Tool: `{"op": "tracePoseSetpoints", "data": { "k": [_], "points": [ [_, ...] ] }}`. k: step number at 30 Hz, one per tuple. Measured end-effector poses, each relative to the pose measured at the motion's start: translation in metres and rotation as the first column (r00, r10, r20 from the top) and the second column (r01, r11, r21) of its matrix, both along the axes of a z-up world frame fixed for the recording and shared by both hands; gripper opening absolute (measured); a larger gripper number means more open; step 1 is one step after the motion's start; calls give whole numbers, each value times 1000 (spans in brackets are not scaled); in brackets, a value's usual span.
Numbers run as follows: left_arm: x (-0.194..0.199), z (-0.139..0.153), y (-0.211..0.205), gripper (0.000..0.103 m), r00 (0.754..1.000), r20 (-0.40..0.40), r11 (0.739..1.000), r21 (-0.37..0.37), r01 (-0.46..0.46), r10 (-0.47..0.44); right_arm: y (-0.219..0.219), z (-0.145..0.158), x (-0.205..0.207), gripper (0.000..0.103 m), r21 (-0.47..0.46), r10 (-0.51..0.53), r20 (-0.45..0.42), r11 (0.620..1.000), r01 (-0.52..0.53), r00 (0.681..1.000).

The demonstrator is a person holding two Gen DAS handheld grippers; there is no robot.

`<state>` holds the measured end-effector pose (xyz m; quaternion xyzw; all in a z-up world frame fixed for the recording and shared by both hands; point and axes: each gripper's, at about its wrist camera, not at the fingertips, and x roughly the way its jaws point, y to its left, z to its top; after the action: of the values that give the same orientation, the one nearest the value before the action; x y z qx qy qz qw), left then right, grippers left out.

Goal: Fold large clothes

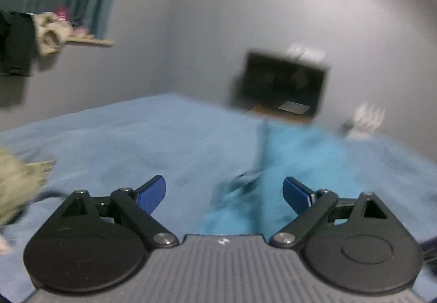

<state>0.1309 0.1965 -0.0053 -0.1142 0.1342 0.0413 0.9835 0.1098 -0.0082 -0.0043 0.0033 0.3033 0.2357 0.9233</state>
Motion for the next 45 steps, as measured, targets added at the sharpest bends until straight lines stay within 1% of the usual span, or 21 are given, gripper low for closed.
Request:
{"op": "tracePoseSetpoints", "data": {
  "k": [2, 4, 6, 7, 9, 12, 16, 18, 20, 24, 28, 29, 31, 33, 35, 37, 39, 40, 41, 42, 45],
  "points": [
    [3, -1, -9, 93, 994, 10, 993, -34, 112, -112, 6, -8, 9, 31, 24, 6, -3, 1000, -6, 1000],
    [11, -8, -27, 92, 984, -42, 985, 7, 173, -172, 18, -11, 10, 30, 8, 35, 10, 999, -35, 999],
    [23, -15, -46, 92, 972, -119, 973, 88, 214, -203, 31, -20, 25, 30, 9, 92, 25, 996, -92, 995],
    [32, -22, -55, 92, 962, -186, 964, 138, 227, -200, 40, -22, 32, 30, -5, 112, 27, 994, -111, 993],
    [44, -37, -62, 92, 942, -288, 955, 186, 232, -173, 39, -15, 39, 30, 7, 115, 22, 993, -115, 993],
    [54, -49, -55, 92, 910, -371, 963, 115, 243, -185, 19, 4, 62, 30, 136, 6, 32, 991, -10, 999],
    [58, -51, -50, 92, 905, -385, 970, 79, 230, -183, 24, 14, 107, 37, 62, -153, 117, 987, 147, 981],
    [58, -49, -44, 92, 906, -383, 971, 77, 226, -181, 29, 11, 135, 37, 34, -172, 78, 985, 170, 982],
    [56, -47, -49, 92, 908, -382, 970, 91, 224, -174, 39, 5, 157, 38, 25, -186, 83, 983, 184, 979],
    [58, -42, -48, 92, 904, -395, 972, 92, 216, -164, 67, -4, 188, 38, -22, -144, 79, 989, 146, 987],
    [60, -39, -48, 92, 902, -407, 974, 106, 202, -143, 115, -21, 224, 31, -176, -42, 53, 983, 51, 998],
    [62, -40, -47, 92, 901, -410, 974, 102, 202, -143, 122, -26, 229, 27, -192, -26, 47, 981, 35, 999],
    [64, -40, -45, 92, 897, -415, 975, 88, 204, -151, 122, -24, 228, 26, -182, -5, 36, 983, 12, 999],
    [65, -39, -44, 93, 895, -415, 975, 71, 211, -163, 107, -16, 229, 30, -90, 3, 29, 996, 0, 1000],
    [66, -39, -44, 93, 893, -418, 975, 63, 215, -170, 76, -7, 225, 53, 55, -23, 11, 998, 22, 1000],
    [68, -40, -44, 93, 892, -421, 975, 65, 214, -167, 41, -2, 214, 61, 154, -79, 9, 985, 77, 997],
    [68, -38, -43, 93, 891, -423, 975, 67, 213, -166, -5, -3, 202, 67, 241, -137, -19, 961, 137, 990],
    [68, -37, -44, 93, 891, -424, 975, 69, 213, -164, -22, -7, 198, 74, 275, -168, -47, 945, 174, 985],
    [67, -37, -44, 93, 891, -425, 974, 72, 213, -163, -43, -14, 195, 82, 319, -204, -89, 922, 222, 975],
    [67, -36, -44, 93, 891, -425, 974, 75, 212, -161, -59, -23, 194, 85, 359, -221, -134, 898, 255, 966],
    [67, -39, -43, 94, 891, -425, 975, 79, 209, -156, -92, -61, 204, 87, 484, -173, -299, 820, 305, 939]
  ]
}}
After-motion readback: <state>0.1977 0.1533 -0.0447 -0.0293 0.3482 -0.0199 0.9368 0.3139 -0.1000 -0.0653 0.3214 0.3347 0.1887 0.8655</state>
